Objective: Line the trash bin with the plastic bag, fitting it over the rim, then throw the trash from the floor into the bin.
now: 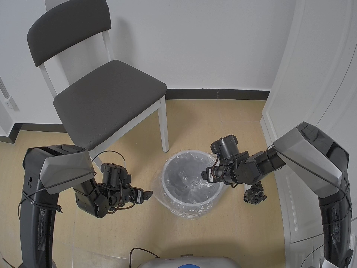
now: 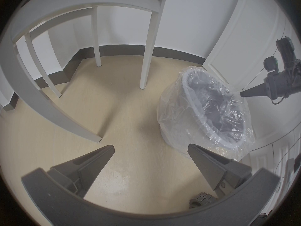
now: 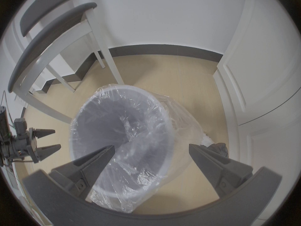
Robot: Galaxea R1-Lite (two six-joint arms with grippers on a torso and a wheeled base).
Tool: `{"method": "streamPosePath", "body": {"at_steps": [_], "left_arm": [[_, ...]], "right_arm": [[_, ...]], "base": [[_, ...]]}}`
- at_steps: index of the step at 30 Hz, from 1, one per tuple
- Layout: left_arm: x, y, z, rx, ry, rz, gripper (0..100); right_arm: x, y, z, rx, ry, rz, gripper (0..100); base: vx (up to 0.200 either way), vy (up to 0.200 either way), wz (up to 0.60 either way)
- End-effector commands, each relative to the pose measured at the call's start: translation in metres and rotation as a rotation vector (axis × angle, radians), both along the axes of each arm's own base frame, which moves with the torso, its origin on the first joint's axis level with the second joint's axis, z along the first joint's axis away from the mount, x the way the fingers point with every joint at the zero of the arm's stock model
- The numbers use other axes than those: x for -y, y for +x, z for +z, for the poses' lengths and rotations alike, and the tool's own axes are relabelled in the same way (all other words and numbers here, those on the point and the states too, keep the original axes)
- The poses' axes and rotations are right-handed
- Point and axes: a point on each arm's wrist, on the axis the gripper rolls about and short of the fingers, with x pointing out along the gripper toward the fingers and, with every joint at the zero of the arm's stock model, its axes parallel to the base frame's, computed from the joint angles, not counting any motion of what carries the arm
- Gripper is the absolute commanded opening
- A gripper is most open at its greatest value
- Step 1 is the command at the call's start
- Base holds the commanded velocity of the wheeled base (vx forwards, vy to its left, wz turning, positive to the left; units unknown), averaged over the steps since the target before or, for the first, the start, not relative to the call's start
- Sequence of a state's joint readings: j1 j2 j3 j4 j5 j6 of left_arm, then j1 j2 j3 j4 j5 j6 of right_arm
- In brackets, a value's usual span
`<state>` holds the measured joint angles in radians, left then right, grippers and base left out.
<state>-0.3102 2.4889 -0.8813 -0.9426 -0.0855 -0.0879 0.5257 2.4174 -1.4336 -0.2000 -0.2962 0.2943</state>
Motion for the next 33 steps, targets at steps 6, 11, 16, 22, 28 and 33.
{"method": "streamPosePath", "body": {"at_steps": [6, 11, 16, 22, 28, 33], "left_arm": [[0.0, -0.002, -0.001, -0.005, -0.001, 0.002, 100], [0.0, -0.002, 0.0, -0.005, -0.002, 0.003, 100], [-0.001, -0.003, 0.0, -0.008, -0.001, 0.003, 100], [-0.001, -0.004, -0.001, -0.011, 0.0, 0.003, 100], [0.0, -0.004, -0.001, 0.007, -0.006, 0.0, 100], [0.001, -0.005, -0.002, 0.004, -0.004, -0.002, 100]], "right_arm": [[-0.007, 0.014, -0.012, -0.004, 0.013, -0.04, 0], [-0.005, 0.013, -0.014, -0.015, 0.003, -0.038, 0], [0.004, 0.009, -0.008, -0.021, -0.006, -0.046, 0], [0.019, 0.003, 0.0, -0.032, -0.014, -0.067, 0], [0.033, -0.016, 0.0, -0.08, -0.03, -0.076, 0], [0.039, -0.029, -0.02, -0.147, -0.061, -0.077, 0]], "base": [[0.0, 0.0, 0.0], [0.0, 0.0, 0.0], [0.0, 0.0, 0.0], [0.0, 0.0, 0.0], [0.0, 0.0, 0.0], [0.0, 0.0, 0.0]]}}
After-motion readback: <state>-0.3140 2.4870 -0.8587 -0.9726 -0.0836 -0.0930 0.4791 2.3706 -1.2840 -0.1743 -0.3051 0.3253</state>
